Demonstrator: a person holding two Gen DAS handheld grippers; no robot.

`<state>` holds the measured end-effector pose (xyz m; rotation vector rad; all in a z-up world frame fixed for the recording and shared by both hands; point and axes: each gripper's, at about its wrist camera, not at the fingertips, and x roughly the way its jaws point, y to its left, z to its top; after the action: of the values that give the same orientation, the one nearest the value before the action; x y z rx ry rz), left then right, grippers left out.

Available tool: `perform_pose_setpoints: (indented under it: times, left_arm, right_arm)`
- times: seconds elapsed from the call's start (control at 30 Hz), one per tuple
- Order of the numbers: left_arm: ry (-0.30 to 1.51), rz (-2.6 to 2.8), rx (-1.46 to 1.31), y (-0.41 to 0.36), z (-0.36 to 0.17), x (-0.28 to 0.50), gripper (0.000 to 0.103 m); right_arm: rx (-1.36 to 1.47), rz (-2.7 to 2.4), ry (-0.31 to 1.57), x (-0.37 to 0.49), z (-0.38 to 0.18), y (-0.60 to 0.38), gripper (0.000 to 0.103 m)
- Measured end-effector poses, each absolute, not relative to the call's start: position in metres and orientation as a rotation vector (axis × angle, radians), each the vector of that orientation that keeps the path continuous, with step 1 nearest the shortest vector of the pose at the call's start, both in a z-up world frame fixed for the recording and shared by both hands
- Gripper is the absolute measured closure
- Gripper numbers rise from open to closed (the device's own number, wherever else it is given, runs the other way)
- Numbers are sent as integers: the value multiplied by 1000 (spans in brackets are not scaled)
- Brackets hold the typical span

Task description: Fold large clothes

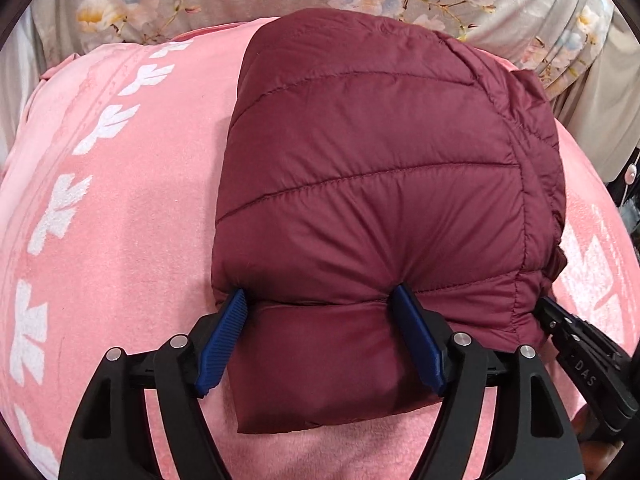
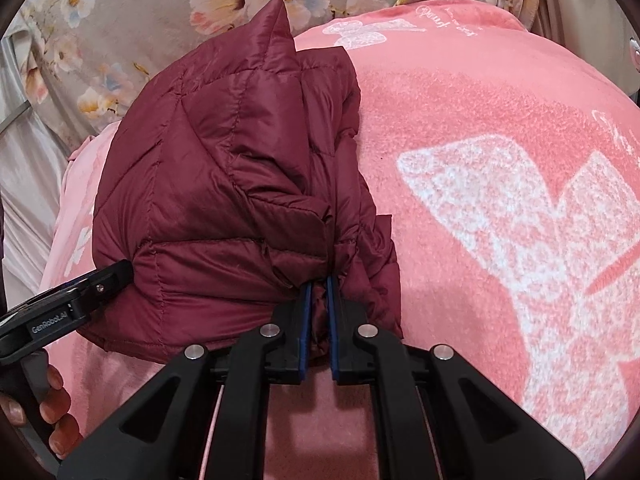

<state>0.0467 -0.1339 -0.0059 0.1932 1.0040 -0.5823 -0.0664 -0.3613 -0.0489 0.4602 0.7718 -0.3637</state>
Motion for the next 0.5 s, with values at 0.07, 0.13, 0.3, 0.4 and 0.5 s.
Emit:
perform_pose_setpoints:
  times: [0.07,0.13,0.3,0.4,0.5]
  left_arm:
    - [998,-577,197,-135,-8,45,29]
    - [997,-580,196,-134,-7,45,29]
    - [1025,-611,133,-116,23,50,35]
    - [961,-603,98,-107,55,65,35]
    - [919,-587,75,-110,81,90,35]
  right_arm:
    - [469,-357,769,-68,-49,-362,98]
    - [496,-352,774,-72,-45,-365,96]
    - [483,-361,713,-85,-2,-369,92]
    - [456,-342,639,-77,40,-376,83]
    - [406,-318,604,-52,72,-381,59]
